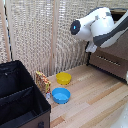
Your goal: Kindly move your gripper toward the top drawer's handle. With caution, hold the handle robustly using your gripper and pull open the top drawer. Let the handle go. Relocate your gripper to the bowl placed in the background. Gently hold the bowl using your gripper. Bring the gripper and the bowl to the ajar drawer. Softly release the bowl into it.
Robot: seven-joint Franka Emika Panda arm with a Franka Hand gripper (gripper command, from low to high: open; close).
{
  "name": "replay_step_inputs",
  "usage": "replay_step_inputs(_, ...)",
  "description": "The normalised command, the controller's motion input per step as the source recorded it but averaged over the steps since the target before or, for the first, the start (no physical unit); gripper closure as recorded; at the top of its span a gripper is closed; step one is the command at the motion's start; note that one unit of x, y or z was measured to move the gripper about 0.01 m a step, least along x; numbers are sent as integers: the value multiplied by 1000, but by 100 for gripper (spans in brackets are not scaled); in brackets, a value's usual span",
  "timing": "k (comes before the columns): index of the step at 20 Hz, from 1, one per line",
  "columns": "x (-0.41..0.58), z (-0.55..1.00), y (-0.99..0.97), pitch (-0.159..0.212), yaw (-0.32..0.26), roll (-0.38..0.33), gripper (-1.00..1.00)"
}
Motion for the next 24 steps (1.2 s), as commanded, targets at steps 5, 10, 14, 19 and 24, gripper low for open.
replay_step_inputs(5,179,0,217,16,42,-21,-100)
replay_step_inputs(10,342,-16,439,33,57,-21,-100)
replay_step_inputs(14,316,-17,451,13,35,29,-100)
replay_step_inputs(19,269,-38,511,29,21,101,-100)
replay_step_inputs(24,319,61,157,85,-63,337,-100)
